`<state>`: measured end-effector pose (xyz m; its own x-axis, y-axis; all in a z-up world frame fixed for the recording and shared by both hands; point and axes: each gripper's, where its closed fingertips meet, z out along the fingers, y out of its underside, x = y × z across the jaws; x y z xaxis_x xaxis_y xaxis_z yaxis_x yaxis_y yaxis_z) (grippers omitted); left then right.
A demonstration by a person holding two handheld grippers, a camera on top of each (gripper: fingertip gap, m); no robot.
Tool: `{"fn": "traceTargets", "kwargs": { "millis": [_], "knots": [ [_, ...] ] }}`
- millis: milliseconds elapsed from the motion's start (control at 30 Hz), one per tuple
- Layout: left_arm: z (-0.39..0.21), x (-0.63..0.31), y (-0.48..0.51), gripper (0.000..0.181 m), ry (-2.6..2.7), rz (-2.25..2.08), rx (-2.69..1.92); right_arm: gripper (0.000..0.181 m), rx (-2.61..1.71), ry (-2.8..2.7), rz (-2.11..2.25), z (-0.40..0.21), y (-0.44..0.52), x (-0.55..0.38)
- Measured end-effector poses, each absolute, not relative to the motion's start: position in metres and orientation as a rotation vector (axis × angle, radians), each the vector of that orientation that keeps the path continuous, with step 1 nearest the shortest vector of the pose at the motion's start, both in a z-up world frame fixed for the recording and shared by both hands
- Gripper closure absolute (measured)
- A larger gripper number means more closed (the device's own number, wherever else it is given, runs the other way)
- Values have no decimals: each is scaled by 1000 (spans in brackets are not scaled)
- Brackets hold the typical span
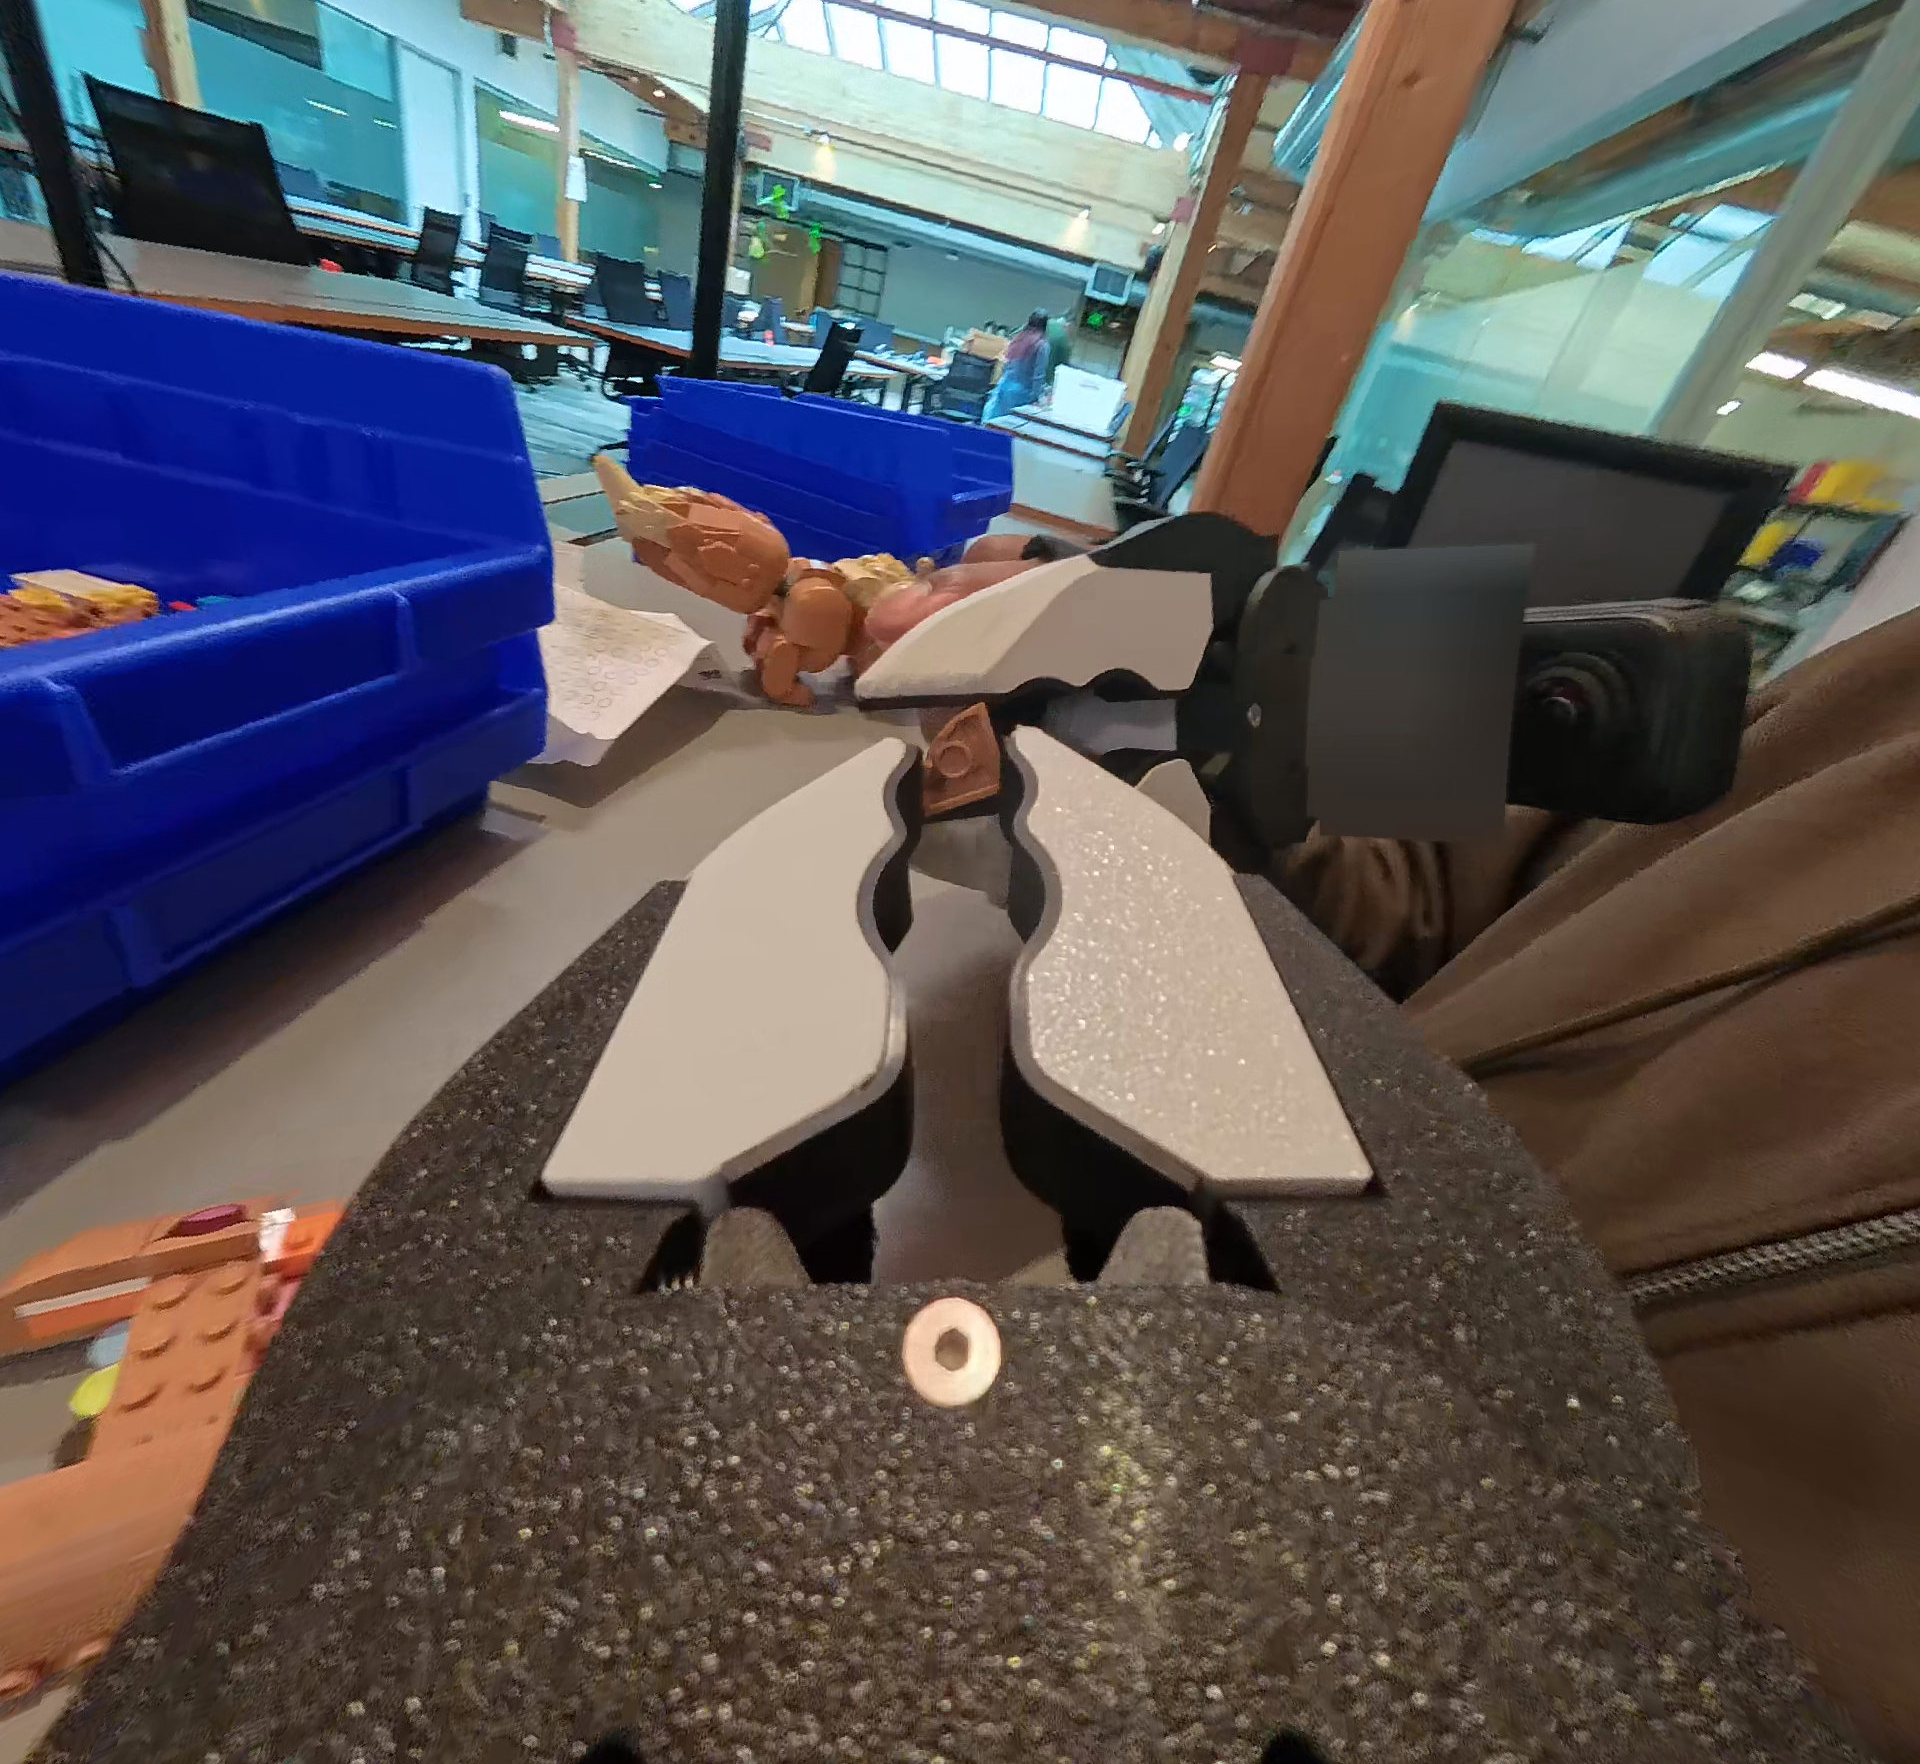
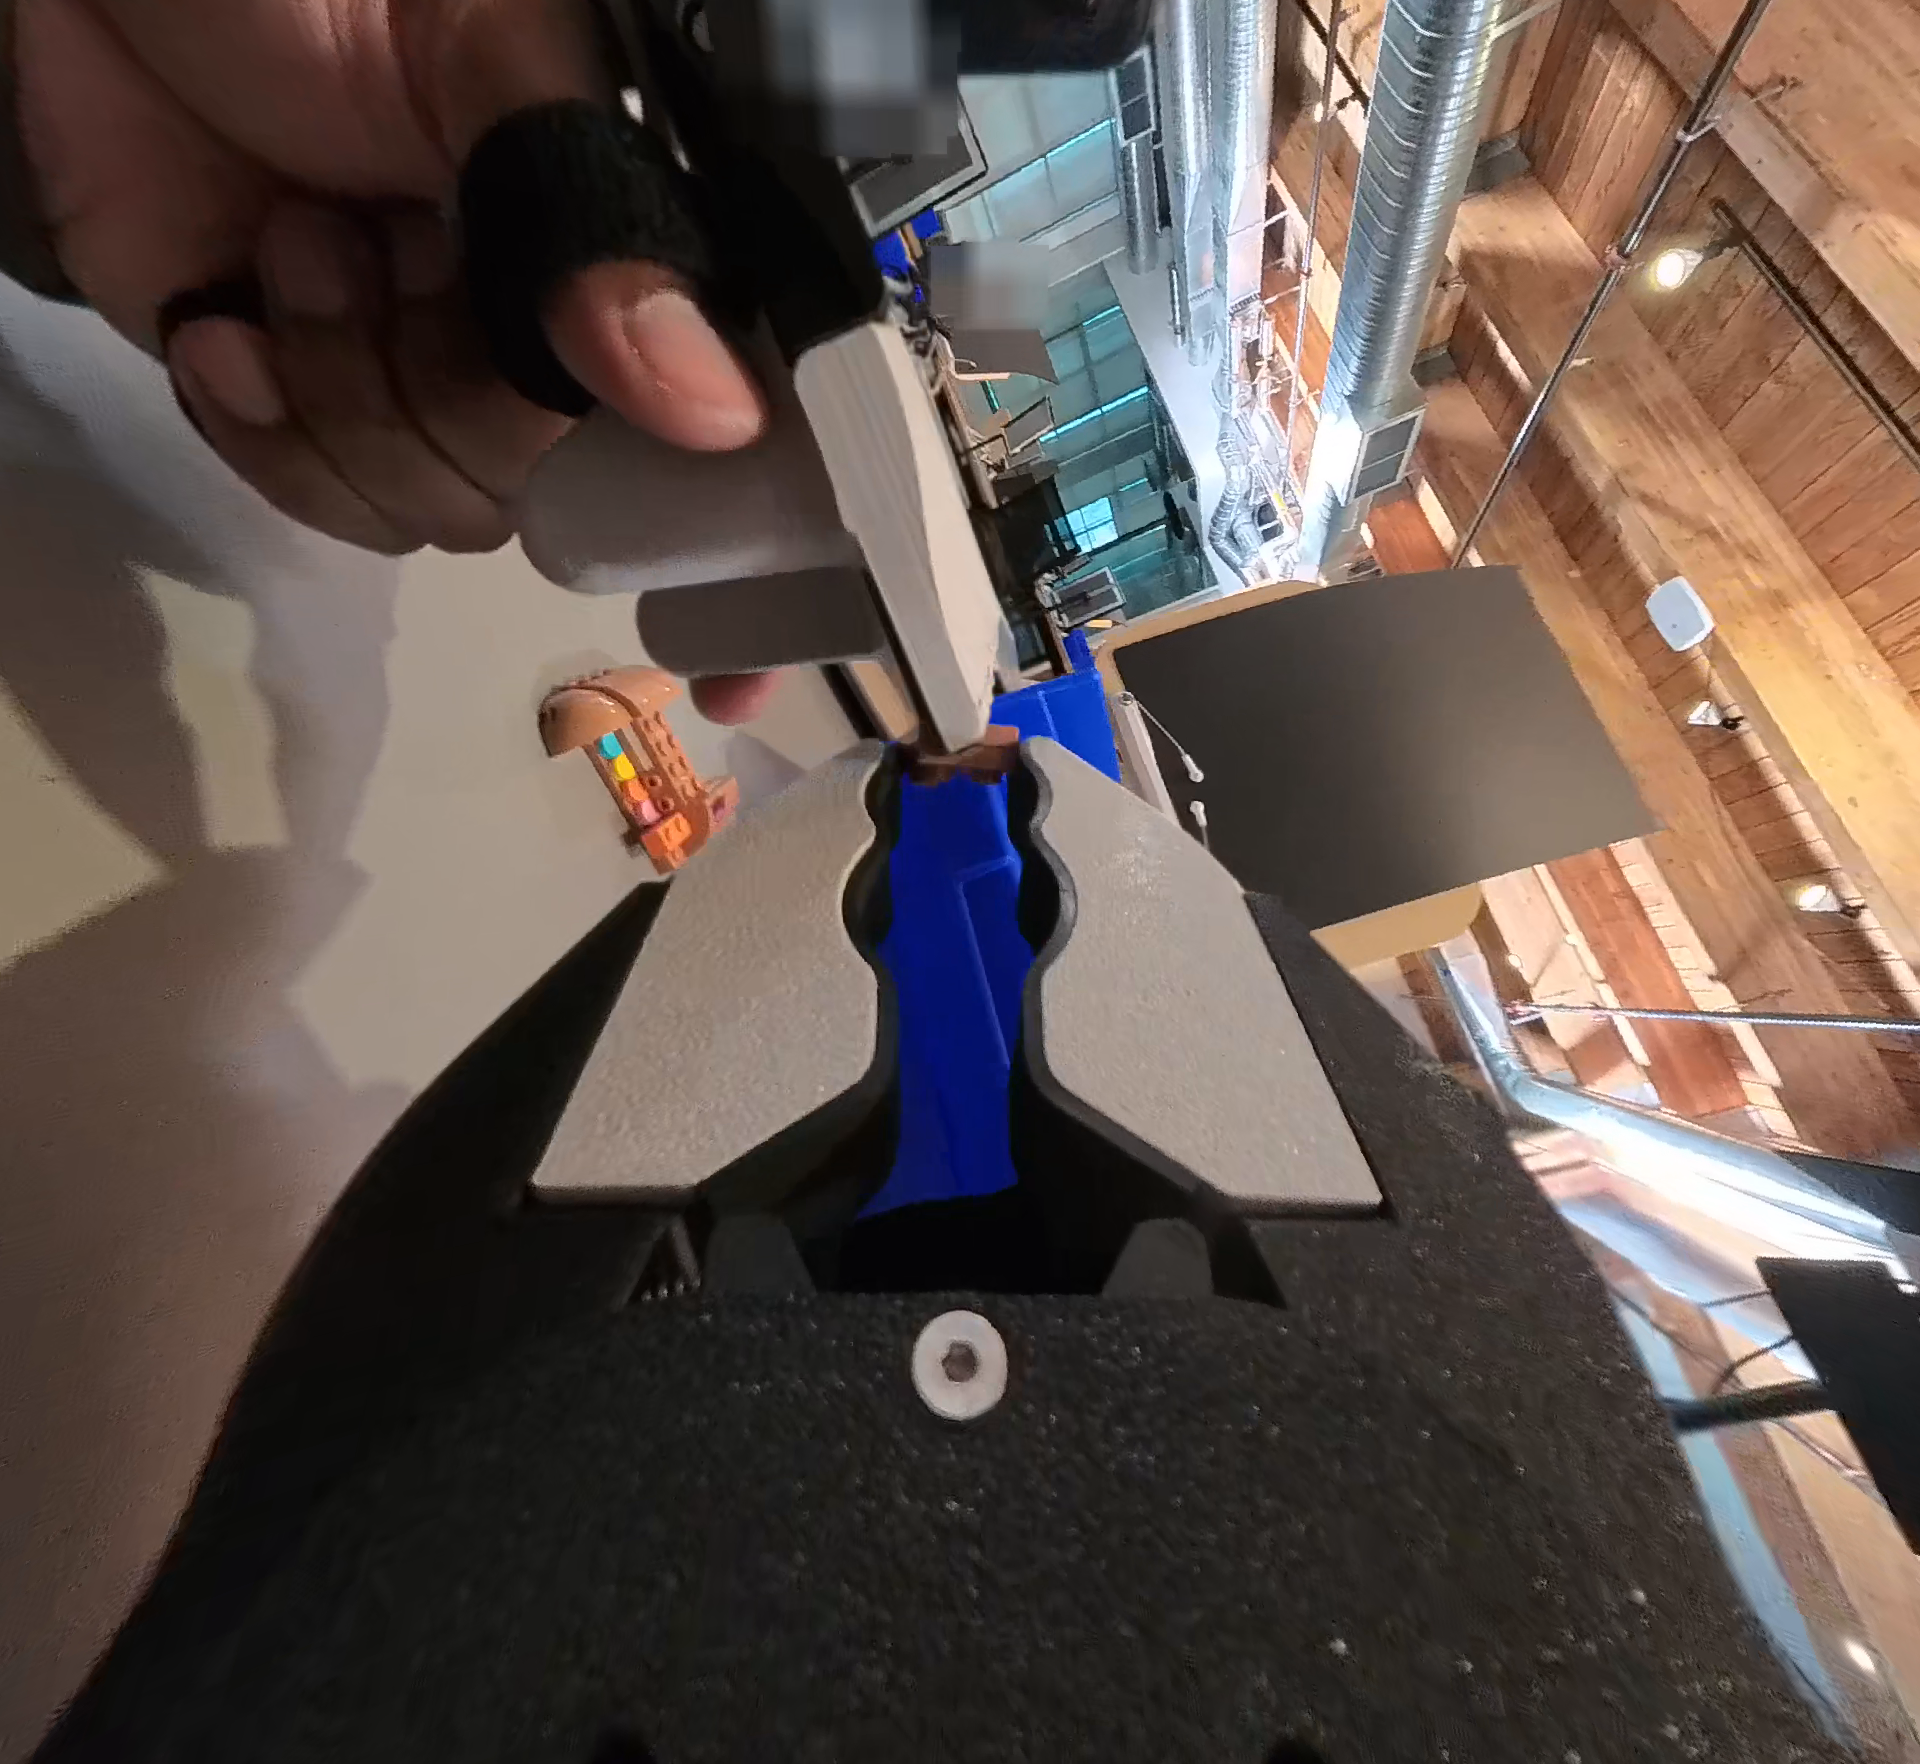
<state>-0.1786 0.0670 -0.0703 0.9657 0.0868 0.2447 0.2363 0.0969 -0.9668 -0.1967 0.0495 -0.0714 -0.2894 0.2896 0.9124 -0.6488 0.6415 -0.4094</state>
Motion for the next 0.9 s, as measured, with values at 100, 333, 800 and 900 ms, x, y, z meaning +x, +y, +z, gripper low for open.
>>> {"fn": "traceTargets", "kwargs": {
  "millis": [100, 333, 800, 900],
  "knots": [
    [-69, -177, 66, 168, -274, -187, -1444, 161, 289, -1637, 979, -71, 49, -194],
    [-66, -177, 64, 168, -292, -266, -1395, 162, 209, -1682, 1078, -70, 47, -194],
    [-69, -179, 65, 168, -205, 223, -1503, 164, 91, -1709, 1104, -72, 49, -197],
    [-71, -181, 65, 168, -235, 153, -1499, 163, 148, -1647, 1011, -73, 50, -198]
  ]
}}
